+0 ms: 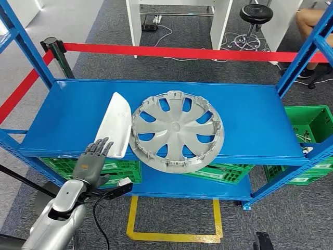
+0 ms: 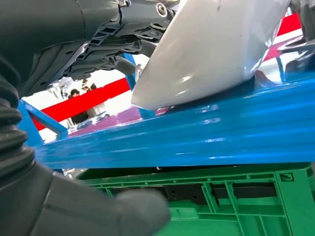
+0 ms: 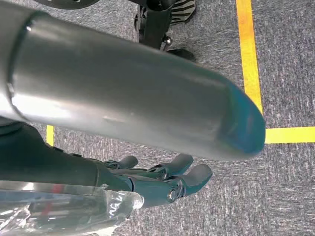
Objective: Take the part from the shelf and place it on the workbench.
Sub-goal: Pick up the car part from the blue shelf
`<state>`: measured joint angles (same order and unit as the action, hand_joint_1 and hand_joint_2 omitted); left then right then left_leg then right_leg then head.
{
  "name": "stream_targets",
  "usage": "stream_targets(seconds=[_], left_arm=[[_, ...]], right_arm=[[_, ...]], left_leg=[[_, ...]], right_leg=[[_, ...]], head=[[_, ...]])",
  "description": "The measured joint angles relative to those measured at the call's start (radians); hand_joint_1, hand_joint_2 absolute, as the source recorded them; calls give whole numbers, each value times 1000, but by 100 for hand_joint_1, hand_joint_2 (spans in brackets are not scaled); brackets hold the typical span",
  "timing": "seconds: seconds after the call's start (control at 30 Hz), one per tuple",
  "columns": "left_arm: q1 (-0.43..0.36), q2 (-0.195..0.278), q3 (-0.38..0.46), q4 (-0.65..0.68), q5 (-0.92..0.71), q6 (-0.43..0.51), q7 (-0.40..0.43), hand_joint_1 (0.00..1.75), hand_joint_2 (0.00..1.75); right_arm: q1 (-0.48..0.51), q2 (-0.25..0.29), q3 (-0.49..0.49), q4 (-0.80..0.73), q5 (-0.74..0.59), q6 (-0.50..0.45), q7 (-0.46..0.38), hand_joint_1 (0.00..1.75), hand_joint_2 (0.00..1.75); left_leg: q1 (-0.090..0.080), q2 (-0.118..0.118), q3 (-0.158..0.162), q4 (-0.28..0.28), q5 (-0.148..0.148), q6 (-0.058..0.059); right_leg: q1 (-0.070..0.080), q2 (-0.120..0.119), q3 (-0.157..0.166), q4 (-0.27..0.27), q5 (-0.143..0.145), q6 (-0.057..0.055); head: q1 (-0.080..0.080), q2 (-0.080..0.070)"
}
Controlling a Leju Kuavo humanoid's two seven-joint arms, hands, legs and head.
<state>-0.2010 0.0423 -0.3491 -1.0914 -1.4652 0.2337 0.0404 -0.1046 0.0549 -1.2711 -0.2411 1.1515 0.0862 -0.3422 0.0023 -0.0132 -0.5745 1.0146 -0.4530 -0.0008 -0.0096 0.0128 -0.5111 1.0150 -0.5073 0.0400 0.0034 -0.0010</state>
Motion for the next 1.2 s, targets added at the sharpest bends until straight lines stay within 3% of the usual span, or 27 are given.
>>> stream_targets(seconds=[0.93, 1.2], left_arm=[[-4, 0, 21, 0, -12, 19, 8, 175, 175], [-7, 5, 25, -12, -82, 52, 42, 175, 175]], right_arm=[[0, 0, 19, 0, -15, 0, 3, 0, 0], [0, -1, 20, 0, -19, -1, 3, 0, 0]], left_leg=[[0, 0, 1, 0, 0, 0], [0, 0, 1, 0, 0, 0]], right_leg=[[0, 0, 1, 0, 0, 0], [0, 0, 1, 0, 0, 0]], head=[[0, 0], [0, 0]])
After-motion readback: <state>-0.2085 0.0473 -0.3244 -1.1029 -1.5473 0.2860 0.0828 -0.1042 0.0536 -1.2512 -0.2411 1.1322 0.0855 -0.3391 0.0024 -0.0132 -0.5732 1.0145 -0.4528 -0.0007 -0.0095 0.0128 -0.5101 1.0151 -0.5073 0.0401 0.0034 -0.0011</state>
